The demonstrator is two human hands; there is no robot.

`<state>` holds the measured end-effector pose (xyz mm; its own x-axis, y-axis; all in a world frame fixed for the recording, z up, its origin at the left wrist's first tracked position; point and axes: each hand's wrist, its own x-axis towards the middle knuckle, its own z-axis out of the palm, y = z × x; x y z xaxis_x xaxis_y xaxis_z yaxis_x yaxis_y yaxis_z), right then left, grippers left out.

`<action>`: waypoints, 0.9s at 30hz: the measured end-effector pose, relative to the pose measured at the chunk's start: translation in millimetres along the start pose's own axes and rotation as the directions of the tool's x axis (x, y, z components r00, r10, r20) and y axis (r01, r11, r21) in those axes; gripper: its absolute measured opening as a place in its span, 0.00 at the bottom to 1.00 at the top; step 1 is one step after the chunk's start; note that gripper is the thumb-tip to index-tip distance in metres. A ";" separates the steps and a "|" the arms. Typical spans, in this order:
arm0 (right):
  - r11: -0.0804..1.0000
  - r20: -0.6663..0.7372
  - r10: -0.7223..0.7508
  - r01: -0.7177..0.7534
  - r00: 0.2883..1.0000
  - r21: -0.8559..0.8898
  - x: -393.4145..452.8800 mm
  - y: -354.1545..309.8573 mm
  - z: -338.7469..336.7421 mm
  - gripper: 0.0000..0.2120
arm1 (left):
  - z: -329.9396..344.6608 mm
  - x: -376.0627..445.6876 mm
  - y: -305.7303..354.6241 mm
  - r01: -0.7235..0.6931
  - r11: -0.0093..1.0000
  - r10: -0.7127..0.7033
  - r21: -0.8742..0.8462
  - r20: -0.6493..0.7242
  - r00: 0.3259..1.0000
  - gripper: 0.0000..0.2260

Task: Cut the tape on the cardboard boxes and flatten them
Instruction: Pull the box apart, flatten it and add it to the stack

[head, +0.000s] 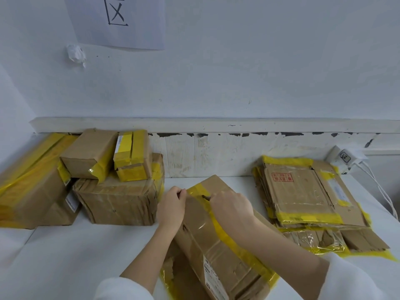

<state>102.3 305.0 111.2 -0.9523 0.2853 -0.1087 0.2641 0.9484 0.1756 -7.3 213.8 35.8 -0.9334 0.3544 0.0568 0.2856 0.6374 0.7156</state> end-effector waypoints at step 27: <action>0.997 0.318 -0.027 0.050 0.948 -0.066 -126.1 55.5 6.8 0.18 | 6.7 3.7 12.7 -0.204 0.859 0.163 0.470 0.128 0.978 0.26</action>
<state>238.1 322.6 128.0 -0.8607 0.2889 -0.4192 0.2052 0.9504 0.2337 -5.6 227.8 40.4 -0.8388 0.5381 0.0826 0.5381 0.7966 0.2755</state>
